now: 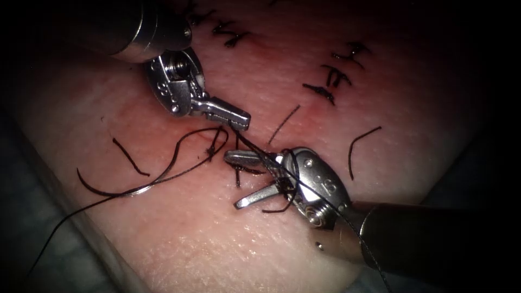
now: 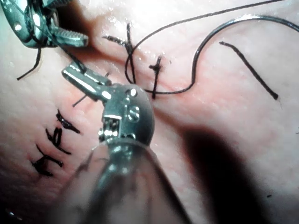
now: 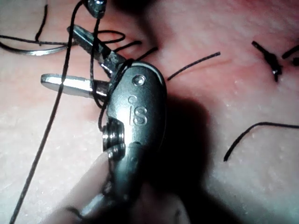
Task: Wound Closure
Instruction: Loop the suture two times around the right gripper counter clockwise
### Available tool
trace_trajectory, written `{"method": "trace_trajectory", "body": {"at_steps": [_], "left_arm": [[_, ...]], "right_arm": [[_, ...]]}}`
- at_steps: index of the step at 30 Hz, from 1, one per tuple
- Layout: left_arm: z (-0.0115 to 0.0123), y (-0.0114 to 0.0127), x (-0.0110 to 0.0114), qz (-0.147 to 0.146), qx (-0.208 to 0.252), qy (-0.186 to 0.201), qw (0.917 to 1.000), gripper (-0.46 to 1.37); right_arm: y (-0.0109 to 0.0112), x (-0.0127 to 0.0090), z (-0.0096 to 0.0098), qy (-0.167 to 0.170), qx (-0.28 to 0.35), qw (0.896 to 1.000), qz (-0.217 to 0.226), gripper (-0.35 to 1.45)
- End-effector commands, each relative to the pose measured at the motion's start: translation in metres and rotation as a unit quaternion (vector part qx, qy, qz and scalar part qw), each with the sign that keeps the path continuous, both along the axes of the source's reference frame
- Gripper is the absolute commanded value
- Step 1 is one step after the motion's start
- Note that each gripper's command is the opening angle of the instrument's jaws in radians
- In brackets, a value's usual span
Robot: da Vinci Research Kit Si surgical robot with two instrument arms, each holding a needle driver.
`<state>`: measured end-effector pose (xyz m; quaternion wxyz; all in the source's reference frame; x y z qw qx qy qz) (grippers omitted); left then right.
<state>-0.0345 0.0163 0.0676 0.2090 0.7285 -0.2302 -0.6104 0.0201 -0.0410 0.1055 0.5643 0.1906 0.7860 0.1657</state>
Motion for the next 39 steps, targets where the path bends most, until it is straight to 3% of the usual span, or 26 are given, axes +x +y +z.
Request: {"method": "trace_trajectory", "body": {"at_steps": [1, 2, 6, 12, 26, 39], "left_arm": [[-0.0001, 0.0, 0.0, 0.0, 0.001, -0.004, 1.0, -0.35], [-0.0001, 0.0, 0.0, -0.001, 0.001, -0.005, 1.0, -0.35], [-0.0002, -0.0003, 0.0002, -0.004, 0.002, -0.017, 0.9999, -0.35], [-0.0006, -0.0011, 0.0002, -0.003, 0.001, -0.026, 0.9997, -0.35], [0.0005, -0.0033, -0.0005, 0.004, 0.026, -0.027, 0.9993, -0.35], [0.0028, -0.005, -0.0051, 0.018, 0.065, -0.033, 0.9972, -0.35]], "right_arm": [[0.0001, 0.0001, -0.0002, 0.01, 0.003, 1.0, 0.005, 0.97], [0.0003, -0.0002, -0.0003, 0.015, 0.005, 1.0, 0.01, 0.96], [0.0011, -0.0014, -0.0007, 0.003, 0.043, 0.994, 0.096, 0.89], [0.0024, -0.0027, -0.0008, -0.004, 0.061, 0.99, 0.13, 0.85], [0.0026, -0.0019, -0.0012, -0.002, 0.061, 0.99, 0.13, 0.85], [0.0023, -0.0013, -0.0016, 0.002, 0.068, 0.991, 0.112, 0.85]]}}
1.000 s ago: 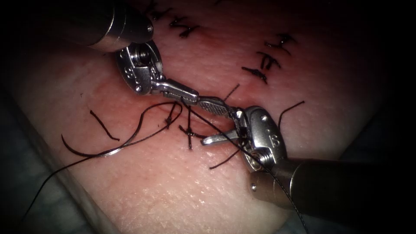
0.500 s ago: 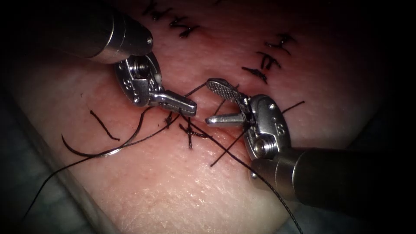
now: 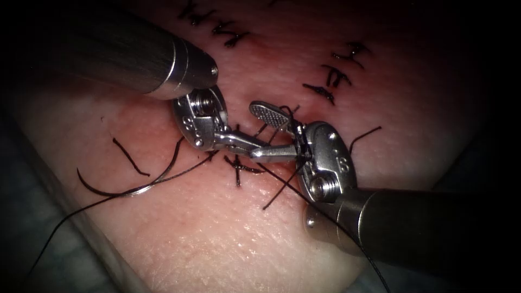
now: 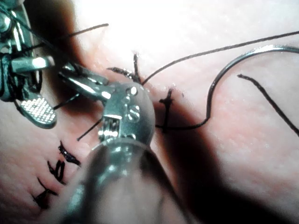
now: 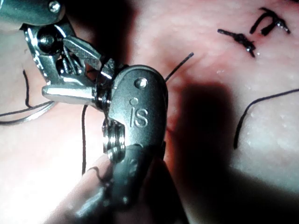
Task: Wound Closure
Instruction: Loop the suture two times around the right gripper counter clockwise
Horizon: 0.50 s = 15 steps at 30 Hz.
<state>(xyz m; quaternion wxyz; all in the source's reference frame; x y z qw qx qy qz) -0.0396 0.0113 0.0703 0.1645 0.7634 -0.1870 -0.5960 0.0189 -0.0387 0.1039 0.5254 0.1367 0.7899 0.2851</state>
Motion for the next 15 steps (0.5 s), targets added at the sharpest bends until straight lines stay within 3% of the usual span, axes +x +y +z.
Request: {"method": "trace_trajectory", "body": {"at_steps": [1, 10, 13, 15], "left_arm": [[0.0001, -0.0003, -0.0003, 0.005, 0.004, -0.002, 1.0, -0.35], [-0.0022, -0.0035, -0.0004, 0.015, 0.014, -0.008, 0.9998, -0.35], [-0.0032, -0.0038, -0.0006, 0.009, 0.014, -0.003, 0.9998, -0.35], [-0.0038, -0.0039, -0.0007, 0.004, 0.017, 0.001, 0.9998, -0.35]], "right_arm": [[0.0, -0.0001, 0.0, 0.0, -0.005, 1.0, -0.007, 0.85], [0.0001, -0.0009, 0.0001, -0.041, 0.036, 0.998, 0.019, 0.79], [0.0, -0.0008, 0.0001, -0.073, 0.054, 0.995, 0.033, 0.73], [-0.0002, -0.0006, 0.0001, -0.123, 0.07, 0.989, 0.051, 0.67]]}}
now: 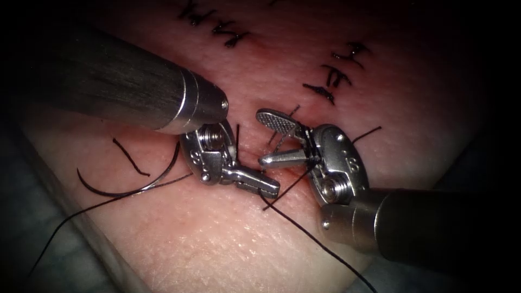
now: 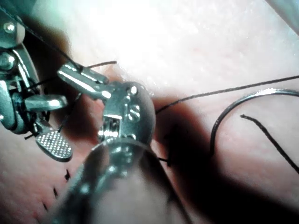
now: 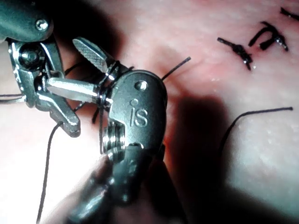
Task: Wound Closure
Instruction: Loop the suture two times around the right gripper counter clockwise
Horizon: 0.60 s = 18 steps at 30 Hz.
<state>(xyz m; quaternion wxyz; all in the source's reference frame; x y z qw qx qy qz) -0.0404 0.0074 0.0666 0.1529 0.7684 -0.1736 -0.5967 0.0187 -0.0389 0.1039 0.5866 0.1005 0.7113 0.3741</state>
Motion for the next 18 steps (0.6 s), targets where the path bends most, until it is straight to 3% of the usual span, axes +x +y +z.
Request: {"method": "trace_trajectory", "body": {"at_steps": [1, 9, 18], "left_arm": [[-0.0003, 0.0, -0.0001, -0.004, 0.008, 0.009, 0.9999, -0.35], [-0.0017, -0.0005, -0.0008, -0.037, 0.106, 0.052, 0.9923, -0.35], [-0.0019, -0.0013, -0.0005, -0.078, 0.146, 0.083, 0.9826, -0.35]], "right_arm": [[-0.0001, -0.0003, 0.0001, -0.029, 0.015, 0.999, 0.007, 0.65], [-0.0013, -0.0001, 0.0003, -0.116, 0.082, 0.989, 0.051, 0.49], [-0.0027, -0.0001, -0.0005, -0.189, 0.125, 0.969, 0.098, 0.55]]}}
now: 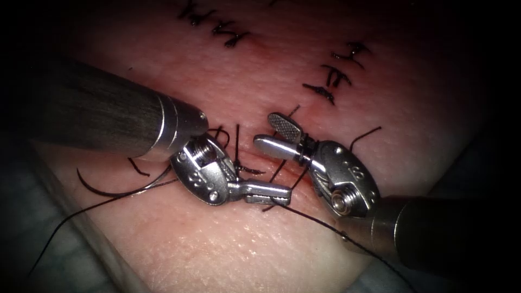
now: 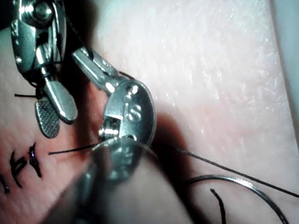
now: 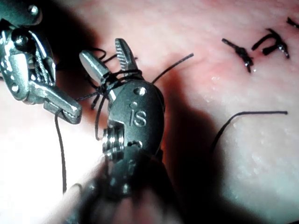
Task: Wound Closure
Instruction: Loop the suture two times around the right gripper counter clockwise, then grab the suture tail with the tool on the right
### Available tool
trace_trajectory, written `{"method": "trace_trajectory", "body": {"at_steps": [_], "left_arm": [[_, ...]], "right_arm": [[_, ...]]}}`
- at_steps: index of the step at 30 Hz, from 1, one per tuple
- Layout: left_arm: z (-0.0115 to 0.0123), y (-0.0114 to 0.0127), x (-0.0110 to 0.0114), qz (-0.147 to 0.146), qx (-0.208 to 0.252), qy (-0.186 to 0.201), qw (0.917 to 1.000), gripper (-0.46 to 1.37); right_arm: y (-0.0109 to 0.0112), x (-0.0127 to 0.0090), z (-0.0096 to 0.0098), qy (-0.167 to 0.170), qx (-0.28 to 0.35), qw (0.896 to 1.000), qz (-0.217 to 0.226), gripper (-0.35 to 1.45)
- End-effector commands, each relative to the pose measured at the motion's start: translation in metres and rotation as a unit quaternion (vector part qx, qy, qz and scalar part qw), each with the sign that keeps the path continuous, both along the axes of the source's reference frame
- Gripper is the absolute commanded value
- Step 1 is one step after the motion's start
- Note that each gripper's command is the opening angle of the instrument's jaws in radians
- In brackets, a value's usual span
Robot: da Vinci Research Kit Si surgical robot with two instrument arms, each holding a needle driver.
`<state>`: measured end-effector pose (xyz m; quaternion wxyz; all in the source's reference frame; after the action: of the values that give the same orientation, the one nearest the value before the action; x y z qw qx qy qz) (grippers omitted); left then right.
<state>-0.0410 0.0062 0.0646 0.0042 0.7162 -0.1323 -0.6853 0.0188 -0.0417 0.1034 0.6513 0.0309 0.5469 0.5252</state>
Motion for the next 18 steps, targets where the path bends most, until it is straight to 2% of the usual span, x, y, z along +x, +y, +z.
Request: {"method": "trace_trajectory", "body": {"at_steps": [1, 6, 7, 13, 18], "left_arm": [[0.0001, -0.0001, 0.0002, 0.0, 0.0, 0.005, 1.0, -0.35], [0.0005, 0.0004, 0.0008, -0.005, 0.001, 0.01, 0.9999, -0.35], [0.0005, 0.0006, 0.0008, -0.005, 0.001, 0.01, 0.9999, -0.35], [0.0012, 0.0016, 0.0006, -0.007, 0.002, 0.012, 0.9999, -0.35], [0.0015, 0.0025, 0.0004, -0.003, -0.006, 0.008, 0.9999, -0.35]], "right_arm": [[-0.0001, -0.0001, -0.0001, -0.011, 0.007, 1.0, 0.005, 0.59], [-0.0009, -0.0001, -0.0002, -0.037, 0.024, 0.999, 0.031, 0.94], [-0.001, -0.0001, -0.0002, -0.04, 0.027, 0.998, 0.036, 0.96], [-0.0018, -0.0005, 0.0002, -0.049, 0.067, 0.992, 0.093, 0.89], [-0.0017, -0.0013, 0.0014, -0.027, 0.13, 0.98, 0.148, 0.89]]}}
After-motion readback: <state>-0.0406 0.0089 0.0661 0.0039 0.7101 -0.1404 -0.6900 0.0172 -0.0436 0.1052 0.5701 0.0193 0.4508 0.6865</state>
